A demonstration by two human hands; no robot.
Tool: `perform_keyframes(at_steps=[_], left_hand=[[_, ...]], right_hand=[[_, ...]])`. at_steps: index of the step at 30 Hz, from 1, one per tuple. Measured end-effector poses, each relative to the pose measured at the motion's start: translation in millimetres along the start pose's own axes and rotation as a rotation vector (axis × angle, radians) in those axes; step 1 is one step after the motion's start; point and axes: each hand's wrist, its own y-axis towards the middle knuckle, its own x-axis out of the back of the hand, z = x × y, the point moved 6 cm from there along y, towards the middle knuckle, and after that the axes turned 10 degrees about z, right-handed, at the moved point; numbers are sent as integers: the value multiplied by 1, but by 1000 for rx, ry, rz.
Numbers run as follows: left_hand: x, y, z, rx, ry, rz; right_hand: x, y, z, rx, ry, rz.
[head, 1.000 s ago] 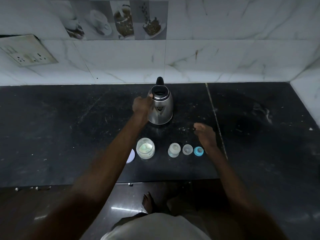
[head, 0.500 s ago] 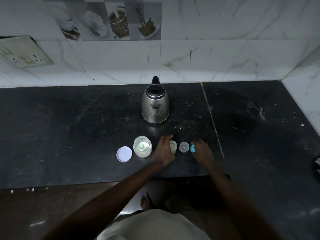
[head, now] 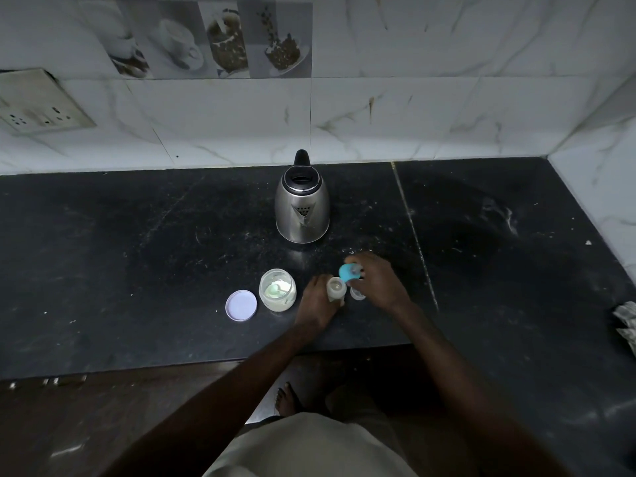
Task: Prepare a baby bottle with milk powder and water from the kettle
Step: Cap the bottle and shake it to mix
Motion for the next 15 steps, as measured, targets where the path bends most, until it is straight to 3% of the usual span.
perform_keyframes(at_steps=[6,15], left_hand=[[3,0,3,29,-104,-23],[5,0,10,45,-198,-29]], right_hand=[[-16,10,19,124,-127,182],[-29,14,28,148,-247,287]])
